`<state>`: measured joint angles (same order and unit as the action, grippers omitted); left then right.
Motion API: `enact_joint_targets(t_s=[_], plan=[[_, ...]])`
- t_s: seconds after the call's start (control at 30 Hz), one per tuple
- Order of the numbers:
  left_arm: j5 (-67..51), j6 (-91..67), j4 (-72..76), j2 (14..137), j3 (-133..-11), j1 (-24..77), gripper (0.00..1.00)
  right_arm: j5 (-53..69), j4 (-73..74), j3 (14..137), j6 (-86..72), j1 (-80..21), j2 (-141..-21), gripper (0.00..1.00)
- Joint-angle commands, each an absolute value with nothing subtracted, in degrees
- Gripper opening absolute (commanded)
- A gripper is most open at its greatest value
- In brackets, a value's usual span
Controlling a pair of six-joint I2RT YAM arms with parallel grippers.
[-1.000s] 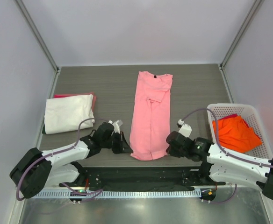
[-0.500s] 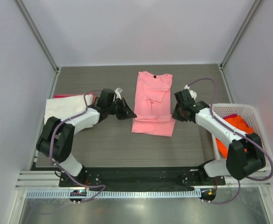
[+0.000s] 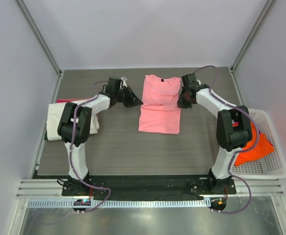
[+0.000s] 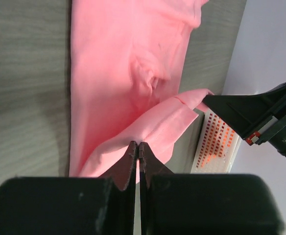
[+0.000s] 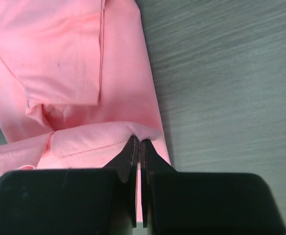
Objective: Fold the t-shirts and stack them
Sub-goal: Fold the tshirt
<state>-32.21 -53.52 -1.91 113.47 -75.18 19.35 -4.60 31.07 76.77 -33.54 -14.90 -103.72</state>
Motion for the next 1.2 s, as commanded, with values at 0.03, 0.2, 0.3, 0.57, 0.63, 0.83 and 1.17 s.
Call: enact_joint_targets(t_s=[0.03, 0.2, 0.3, 0.57, 0.63, 0.83, 1.17], plan=[[-34.37, -54.31, -3.87, 118.55, -82.43, 18.64, 0.08, -2.46, 30.24, 83.39, -32.34, -13.89, -107.66, 0.20], [-32.62, -53.27, -3.69, 118.31, -82.63, 18.02, 0.73, -7.11, 30.24, 82.72, -32.87, -13.89, -105.48, 0.74], [-30.33, -51.51, -3.69, 112.60, -76.57, 18.02, 0.80, -6.16, 27.79, 74.29, -32.43, -13.89, -97.40, 0.77], [-27.25, -49.84, -0.35, 99.24, -55.92, 20.73, 0.73, 7.02, 21.01, 49.67, -33.66, -13.97, -80.35, 0.56], [-26.46, -49.66, -0.26, 98.18, -53.71, 21.79, 0.73, 8.96, 19.87, 46.33, -33.75, -14.33, -79.37, 0.56], [-26.72, -49.92, 2.46, 100.37, -51.07, 23.11, 0.66, 12.56, 15.91, 41.93, -34.36, -14.59, -80.50, 0.52], [-27.16, -50.89, 5.62, 103.53, -49.31, 24.26, 0.59, 13.19, 9.94, 41.22, -35.68, -14.68, -87.71, 0.45]])
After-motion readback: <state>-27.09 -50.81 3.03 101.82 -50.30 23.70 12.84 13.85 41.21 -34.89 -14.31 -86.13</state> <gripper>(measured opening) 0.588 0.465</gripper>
